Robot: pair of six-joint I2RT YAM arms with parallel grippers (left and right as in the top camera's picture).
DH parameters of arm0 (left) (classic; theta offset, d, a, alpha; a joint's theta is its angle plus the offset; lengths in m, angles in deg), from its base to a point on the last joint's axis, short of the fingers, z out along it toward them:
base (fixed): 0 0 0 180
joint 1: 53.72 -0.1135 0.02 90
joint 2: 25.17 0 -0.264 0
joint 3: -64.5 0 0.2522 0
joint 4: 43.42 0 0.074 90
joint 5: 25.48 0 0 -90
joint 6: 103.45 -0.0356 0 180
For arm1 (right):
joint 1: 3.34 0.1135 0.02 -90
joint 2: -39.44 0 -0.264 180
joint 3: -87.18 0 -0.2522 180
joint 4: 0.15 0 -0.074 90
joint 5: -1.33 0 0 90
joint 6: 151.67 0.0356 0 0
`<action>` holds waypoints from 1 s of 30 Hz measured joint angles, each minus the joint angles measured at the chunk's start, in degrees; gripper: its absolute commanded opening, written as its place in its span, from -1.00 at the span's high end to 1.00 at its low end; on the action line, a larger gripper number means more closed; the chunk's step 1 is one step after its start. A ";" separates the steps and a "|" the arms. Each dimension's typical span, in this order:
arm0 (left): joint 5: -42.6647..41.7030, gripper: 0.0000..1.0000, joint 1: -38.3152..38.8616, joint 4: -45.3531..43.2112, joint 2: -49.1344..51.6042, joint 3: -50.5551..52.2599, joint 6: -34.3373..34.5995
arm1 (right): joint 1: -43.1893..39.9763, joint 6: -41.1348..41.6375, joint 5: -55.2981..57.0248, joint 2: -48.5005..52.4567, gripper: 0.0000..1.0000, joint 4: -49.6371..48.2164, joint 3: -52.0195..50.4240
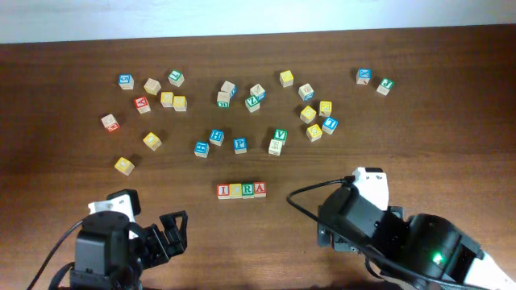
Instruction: Spell out ICRA
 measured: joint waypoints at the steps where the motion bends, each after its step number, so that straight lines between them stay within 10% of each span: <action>1: 0.00 -0.98 0.00 -0.22 0.00 0.02 0.02 | 0.00 0.35 0.44 0.92 -0.97 -0.11 0.00; 20: -0.02 -0.98 0.00 -0.28 0.00 0.07 1.49 | -0.61 -8.79 1.05 5.90 -0.97 -15.82 -0.48; 30: 0.00 -0.98 0.00 -0.28 0.00 0.13 1.49 | -30.58 -32.83 -19.76 -8.41 -0.97 -42.27 -19.71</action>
